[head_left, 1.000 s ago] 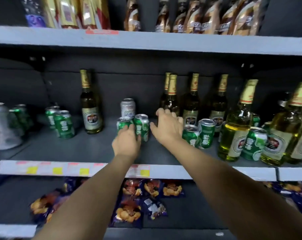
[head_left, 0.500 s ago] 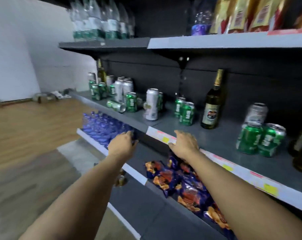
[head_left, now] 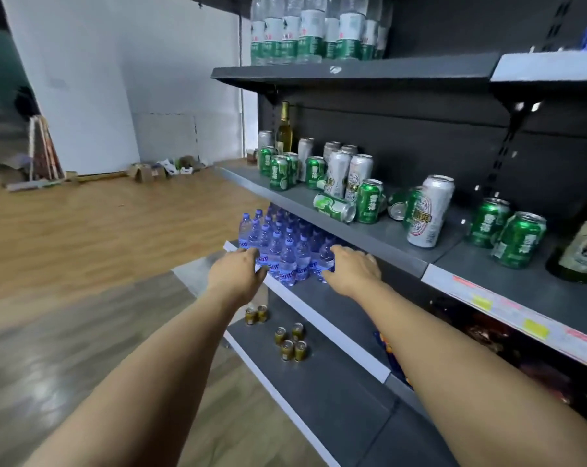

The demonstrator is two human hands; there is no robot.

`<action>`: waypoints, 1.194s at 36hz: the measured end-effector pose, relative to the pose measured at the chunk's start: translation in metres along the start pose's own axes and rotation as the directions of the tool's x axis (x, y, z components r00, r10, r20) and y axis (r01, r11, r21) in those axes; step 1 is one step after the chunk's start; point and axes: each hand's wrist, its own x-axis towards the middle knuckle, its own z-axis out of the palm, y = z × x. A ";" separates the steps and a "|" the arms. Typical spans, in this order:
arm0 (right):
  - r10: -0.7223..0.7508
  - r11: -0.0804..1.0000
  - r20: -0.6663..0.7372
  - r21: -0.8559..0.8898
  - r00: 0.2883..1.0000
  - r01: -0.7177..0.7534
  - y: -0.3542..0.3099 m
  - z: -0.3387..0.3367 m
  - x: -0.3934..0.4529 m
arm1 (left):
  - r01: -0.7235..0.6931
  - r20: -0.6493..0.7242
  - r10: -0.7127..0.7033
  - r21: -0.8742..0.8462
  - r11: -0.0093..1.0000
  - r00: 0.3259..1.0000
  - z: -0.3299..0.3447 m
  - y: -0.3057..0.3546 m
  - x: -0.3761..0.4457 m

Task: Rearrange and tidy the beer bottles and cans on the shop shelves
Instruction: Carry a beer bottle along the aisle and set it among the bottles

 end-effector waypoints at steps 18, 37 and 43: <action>0.024 1.000 -0.037 0.019 0.999 -0.023 -0.065 0.027 0.194 | -0.088 0.019 0.087 0.024 0.996 0.996 0.030 -0.070 0.175; 0.089 0.996 -0.344 0.030 0.935 -0.083 -0.141 0.000 0.421 | -0.198 0.035 0.199 -0.035 0.980 0.979 0.055 -0.172 0.412; 0.243 0.968 -0.429 0.052 0.870 -0.244 -0.170 -0.021 0.482 | -0.268 0.031 0.270 -0.054 0.962 0.962 0.060 -0.221 0.488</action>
